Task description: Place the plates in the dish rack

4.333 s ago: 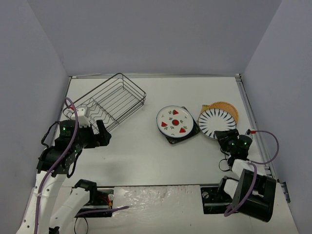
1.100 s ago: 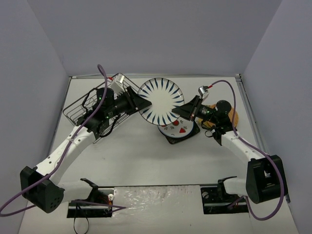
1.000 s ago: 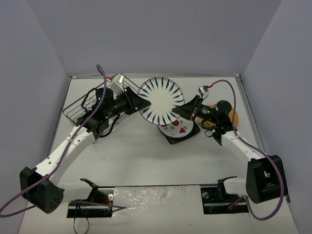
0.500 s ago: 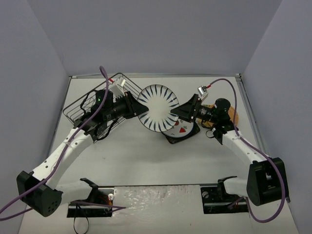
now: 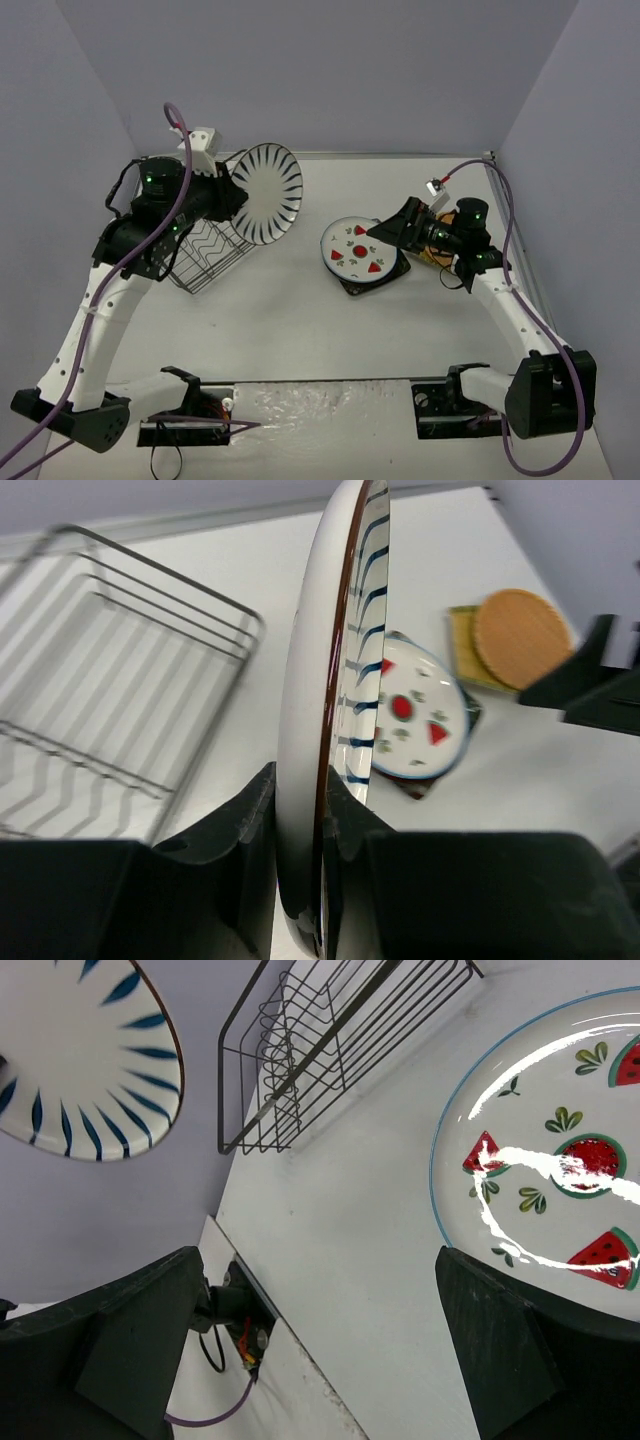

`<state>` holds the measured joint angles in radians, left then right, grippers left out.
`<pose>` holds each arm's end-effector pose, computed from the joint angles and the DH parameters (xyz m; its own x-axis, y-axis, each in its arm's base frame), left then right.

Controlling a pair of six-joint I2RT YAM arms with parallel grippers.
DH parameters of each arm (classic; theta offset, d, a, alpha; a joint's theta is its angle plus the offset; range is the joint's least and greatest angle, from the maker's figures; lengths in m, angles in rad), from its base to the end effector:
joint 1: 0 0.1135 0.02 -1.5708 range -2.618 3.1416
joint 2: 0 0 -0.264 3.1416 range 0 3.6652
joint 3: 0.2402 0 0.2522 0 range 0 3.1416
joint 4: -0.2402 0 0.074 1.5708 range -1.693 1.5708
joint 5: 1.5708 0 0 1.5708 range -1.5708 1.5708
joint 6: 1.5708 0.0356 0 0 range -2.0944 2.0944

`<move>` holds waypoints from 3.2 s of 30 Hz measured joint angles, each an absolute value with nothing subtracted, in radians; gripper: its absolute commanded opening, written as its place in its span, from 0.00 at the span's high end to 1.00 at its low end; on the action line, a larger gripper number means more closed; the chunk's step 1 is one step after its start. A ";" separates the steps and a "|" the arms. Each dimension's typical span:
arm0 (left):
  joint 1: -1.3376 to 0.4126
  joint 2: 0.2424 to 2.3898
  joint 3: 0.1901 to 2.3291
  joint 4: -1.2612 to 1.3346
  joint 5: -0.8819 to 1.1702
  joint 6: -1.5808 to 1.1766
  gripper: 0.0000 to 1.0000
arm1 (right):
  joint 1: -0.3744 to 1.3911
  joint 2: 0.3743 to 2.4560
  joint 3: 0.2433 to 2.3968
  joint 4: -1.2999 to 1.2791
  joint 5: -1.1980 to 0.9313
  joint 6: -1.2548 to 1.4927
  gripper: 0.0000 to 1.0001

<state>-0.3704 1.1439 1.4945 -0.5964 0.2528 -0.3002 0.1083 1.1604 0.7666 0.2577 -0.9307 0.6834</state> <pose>0.2068 -0.0899 0.4679 -0.3872 -0.1568 -0.9086 0.4838 0.8043 -0.3450 0.2537 0.0563 0.3041 -0.6442 0.3093 -0.6995 -0.5774 0.4031 0.7100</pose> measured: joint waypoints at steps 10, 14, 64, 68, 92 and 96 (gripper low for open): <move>-0.172 1.246 1.580 -0.677 0.108 0.110 1.00 | 0.110 1.138 0.783 0.169 -0.889 0.594 0.00; -0.121 1.354 1.609 -0.677 0.095 0.267 1.00 | 0.120 1.168 0.793 0.164 -0.889 0.571 0.00; 0.144 1.668 1.556 -0.612 0.340 0.804 0.92 | 0.123 1.354 0.844 0.145 -0.909 0.520 0.00; 0.151 1.678 1.534 -0.590 0.358 0.804 0.92 | 0.123 1.354 0.844 0.145 -0.909 0.518 0.00; 0.211 1.685 1.459 -0.424 0.408 0.719 0.35 | 0.110 1.352 0.844 0.107 -0.872 0.495 0.00; 0.213 1.683 1.453 -0.382 0.390 0.677 0.20 | 0.110 1.345 0.844 0.085 -0.826 0.488 0.00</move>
<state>0.2127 1.6829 1.4532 -0.3816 0.3897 0.6765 0.1101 1.3449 0.8436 0.0852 -0.8264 0.4877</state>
